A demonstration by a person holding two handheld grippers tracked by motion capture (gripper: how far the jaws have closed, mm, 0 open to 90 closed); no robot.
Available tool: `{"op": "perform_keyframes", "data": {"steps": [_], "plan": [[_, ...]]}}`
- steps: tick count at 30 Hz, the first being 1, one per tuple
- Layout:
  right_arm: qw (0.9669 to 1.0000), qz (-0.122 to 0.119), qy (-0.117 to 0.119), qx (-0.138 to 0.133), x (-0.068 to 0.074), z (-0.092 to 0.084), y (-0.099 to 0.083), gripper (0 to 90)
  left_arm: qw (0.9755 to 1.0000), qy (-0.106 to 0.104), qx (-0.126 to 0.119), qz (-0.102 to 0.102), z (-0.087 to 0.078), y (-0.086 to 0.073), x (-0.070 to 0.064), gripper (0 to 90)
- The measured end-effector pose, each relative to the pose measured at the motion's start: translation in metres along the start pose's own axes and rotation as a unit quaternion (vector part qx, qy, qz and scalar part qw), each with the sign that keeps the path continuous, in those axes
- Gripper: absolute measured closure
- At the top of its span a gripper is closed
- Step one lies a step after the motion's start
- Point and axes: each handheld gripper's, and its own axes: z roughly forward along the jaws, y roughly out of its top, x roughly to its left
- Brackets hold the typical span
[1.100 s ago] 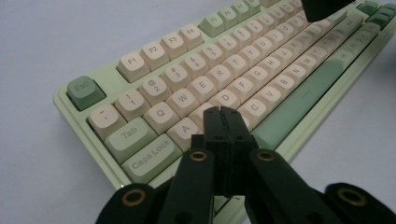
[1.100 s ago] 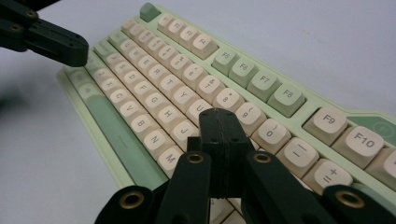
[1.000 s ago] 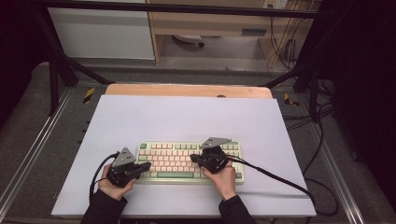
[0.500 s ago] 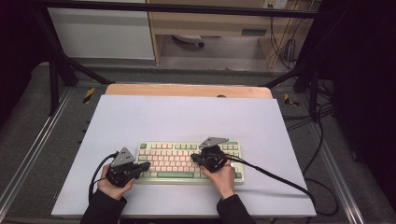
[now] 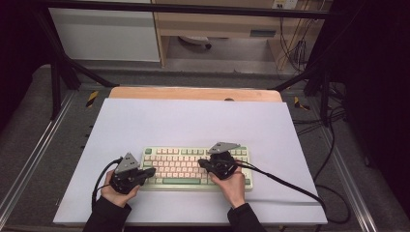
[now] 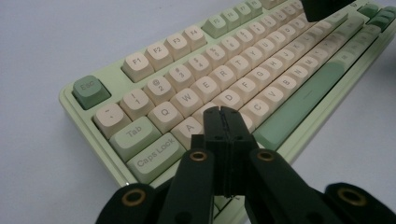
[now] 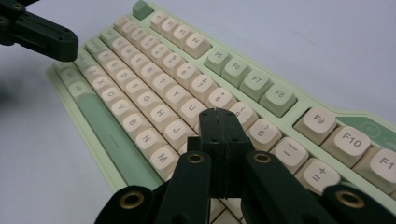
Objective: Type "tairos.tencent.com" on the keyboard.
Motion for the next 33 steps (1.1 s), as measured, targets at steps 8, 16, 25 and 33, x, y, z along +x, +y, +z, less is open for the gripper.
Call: {"op": "perform_keyframes", "data": {"steps": [8, 16, 25, 33], "plan": [[0.9999, -0.007, 0.013, -0.007, 0.008, -0.011, 0.000, 90.0, 1.0000, 0.000, 0.000, 0.001, 0.000, 0.000, 0.000, 89.9], [0.9996, -0.003, 0.027, -0.002, 0.013, -0.006, -0.005, 90.0, 1.0000, 0.000, 0.001, 0.002, 0.001, 0.000, -0.001, 89.9], [0.9992, -0.001, 0.040, 0.008, 0.020, 0.006, -0.009, 90.0, 1.0000, 0.001, 0.002, 0.002, 0.001, 0.000, -0.001, 89.9], [0.9991, -0.002, 0.039, 0.017, 0.020, 0.013, -0.013, 90.0, 1.0000, 0.001, 0.002, 0.003, 0.002, 0.000, -0.001, 89.9]]}}
